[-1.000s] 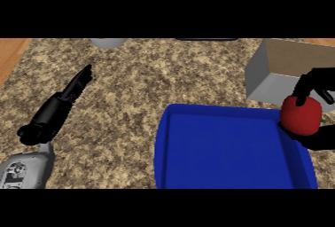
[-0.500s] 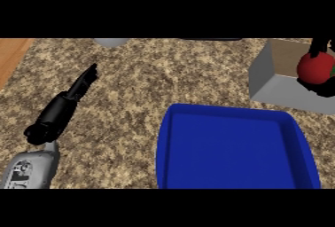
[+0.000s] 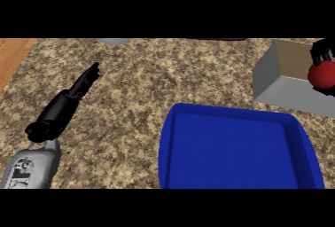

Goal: Pick the tomato from the tray and place it in the cardboard box

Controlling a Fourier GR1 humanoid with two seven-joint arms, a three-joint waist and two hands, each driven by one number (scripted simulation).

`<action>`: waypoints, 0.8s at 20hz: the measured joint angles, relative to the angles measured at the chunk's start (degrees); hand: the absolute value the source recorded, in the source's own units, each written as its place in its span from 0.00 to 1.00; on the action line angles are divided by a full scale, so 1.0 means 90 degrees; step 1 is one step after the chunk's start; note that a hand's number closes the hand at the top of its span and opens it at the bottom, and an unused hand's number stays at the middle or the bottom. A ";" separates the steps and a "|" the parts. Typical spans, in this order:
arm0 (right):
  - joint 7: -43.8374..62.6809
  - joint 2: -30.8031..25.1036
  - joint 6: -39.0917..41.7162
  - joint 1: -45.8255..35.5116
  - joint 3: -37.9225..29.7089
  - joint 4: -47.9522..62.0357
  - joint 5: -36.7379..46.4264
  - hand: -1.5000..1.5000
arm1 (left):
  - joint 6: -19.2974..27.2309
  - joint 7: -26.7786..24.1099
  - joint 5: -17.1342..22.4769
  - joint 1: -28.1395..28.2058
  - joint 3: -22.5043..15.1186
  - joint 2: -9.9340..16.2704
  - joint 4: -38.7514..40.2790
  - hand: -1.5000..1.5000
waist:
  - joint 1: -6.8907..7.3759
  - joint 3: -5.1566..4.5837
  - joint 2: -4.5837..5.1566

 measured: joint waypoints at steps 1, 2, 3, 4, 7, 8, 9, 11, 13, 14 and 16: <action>-0.0138 -0.0054 -0.0029 -0.0069 0.0088 0.0289 0.0147 1.00 | 0.0002 0.0030 -0.0009 -0.0033 -0.0026 -0.0023 0.0006 0.50 | 0.0012 0.0002 0.0008; -0.0235 -0.0078 -0.0015 -0.0211 0.0163 0.0583 0.0276 0.00 | 0.0000 0.0032 -0.0023 -0.0071 -0.0027 -0.0014 0.0032 0.50 | 0.0022 0.0002 0.0012; -0.0401 -0.0115 -0.0021 -0.0273 0.0236 0.0822 0.0385 0.00 | 0.0013 0.0031 -0.0039 -0.0047 -0.0052 -0.0033 -0.0011 0.50 | 0.0029 -0.0016 -0.0002; -0.0613 -0.0180 0.0090 -0.0386 0.0310 0.1045 0.0459 0.00 | 0.0032 0.0018 -0.0054 -0.0072 -0.0057 -0.0049 0.0007 0.50 | 0.0027 -0.0013 0.0001; -0.1157 -0.0201 0.0074 -0.0652 0.0525 0.1607 0.0652 0.00 | 0.0070 -0.0008 -0.0091 -0.0085 -0.0066 -0.0074 0.0037 0.50 | 0.0023 -0.0002 0.0007; -0.1319 -0.0187 0.0036 -0.0726 0.0540 0.1755 0.0647 0.00 | 0.0093 -0.0021 -0.0105 -0.0087 -0.0074 -0.0097 0.0051 0.50 | 0.0012 -0.0001 0.0005; -0.1474 -0.0169 -0.0002 -0.0777 0.0527 0.1882 0.0602 0.00 | 0.0083 -0.0053 -0.0108 -0.0033 -0.0067 -0.0078 0.0035 0.50 | 0.0012 0.0001 0.0003; -0.1717 -0.0116 -0.0026 -0.0880 0.0378 0.2103 0.0369 0.00 | 0.0080 -0.0040 -0.0109 -0.0051 -0.0066 -0.0078 0.0043 0.50 | -0.0001 0.0006 0.0003; -0.1830 -0.0004 0.0067 -0.1015 0.0044 0.2275 -0.0087 0.00 | 0.0103 -0.0031 -0.0127 -0.0082 -0.0057 -0.0079 0.0064 0.50 | -0.0025 0.0012 -0.0001; -0.1823 0.0081 0.0150 -0.1059 -0.0200 0.2396 -0.0398 0.00 | 0.0090 -0.0026 -0.0110 -0.0084 -0.0028 -0.0053 0.0058 0.50 | -0.0030 0.0016 -0.0006; -0.1653 0.0262 0.0375 -0.1158 -0.0698 0.2686 -0.1031 0.00 | 0.0064 -0.0058 -0.0086 -0.0029 -0.0029 -0.0054 0.0057 0.50 | -0.0033 0.0021 -0.0013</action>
